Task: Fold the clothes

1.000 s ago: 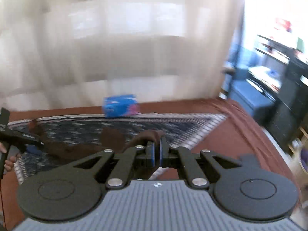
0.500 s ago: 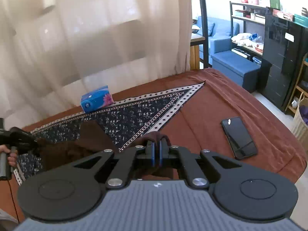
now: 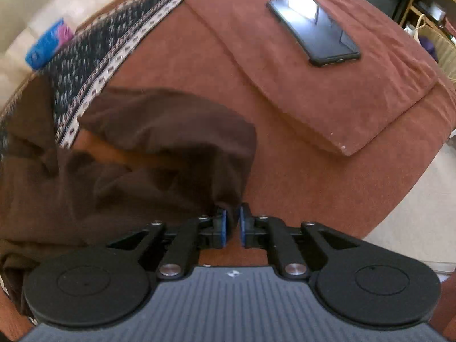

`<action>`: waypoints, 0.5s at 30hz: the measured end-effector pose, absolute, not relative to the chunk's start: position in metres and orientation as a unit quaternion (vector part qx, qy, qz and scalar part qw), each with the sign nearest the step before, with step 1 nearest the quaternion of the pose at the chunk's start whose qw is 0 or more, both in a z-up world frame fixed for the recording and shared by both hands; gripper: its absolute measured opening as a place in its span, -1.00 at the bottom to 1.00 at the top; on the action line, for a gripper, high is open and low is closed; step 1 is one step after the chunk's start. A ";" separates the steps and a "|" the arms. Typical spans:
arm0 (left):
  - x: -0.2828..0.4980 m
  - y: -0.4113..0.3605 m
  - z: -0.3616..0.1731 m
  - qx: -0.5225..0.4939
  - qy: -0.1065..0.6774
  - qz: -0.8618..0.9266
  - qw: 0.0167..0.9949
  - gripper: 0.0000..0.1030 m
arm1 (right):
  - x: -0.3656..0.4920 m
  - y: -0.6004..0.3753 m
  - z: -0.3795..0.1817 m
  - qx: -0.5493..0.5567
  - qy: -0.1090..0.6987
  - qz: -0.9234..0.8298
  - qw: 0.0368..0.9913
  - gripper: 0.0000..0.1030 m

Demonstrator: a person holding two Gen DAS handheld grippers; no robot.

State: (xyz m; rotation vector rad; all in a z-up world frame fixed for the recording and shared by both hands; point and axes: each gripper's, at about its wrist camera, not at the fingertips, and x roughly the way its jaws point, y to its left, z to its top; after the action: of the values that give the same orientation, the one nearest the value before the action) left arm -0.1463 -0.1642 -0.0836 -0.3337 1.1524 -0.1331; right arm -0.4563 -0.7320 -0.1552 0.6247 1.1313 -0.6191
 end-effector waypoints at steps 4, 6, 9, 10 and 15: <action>-0.145 -0.171 -0.046 -0.128 0.506 -0.128 0.843 0.14 | -0.460 -0.728 -0.102 0.230 0.469 -0.320 0.791 -0.14; -0.136 -0.190 -0.038 -0.107 0.494 -0.168 0.847 0.28 | -0.463 -0.727 -0.071 0.198 0.437 -0.338 0.809 -0.12; -0.117 -0.226 -0.033 -0.070 0.481 -0.237 0.841 0.46 | -0.441 -0.719 -0.035 0.185 0.385 -0.295 0.855 0.06; -0.110 -0.242 -0.037 -0.061 0.480 -0.260 0.836 0.48 | -0.431 -0.715 -0.024 0.182 0.369 -0.275 0.869 0.06; -0.085 -0.320 -0.073 -0.002 0.495 -0.348 0.796 0.51 | -0.332 -0.666 -0.046 0.164 0.375 -0.141 0.901 0.04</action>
State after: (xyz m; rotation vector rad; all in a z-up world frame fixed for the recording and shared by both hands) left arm -0.0853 -0.3200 -0.0733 -0.0045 1.0632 -0.7481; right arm -0.3318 -0.6663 -0.0459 0.3389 0.7763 -0.2912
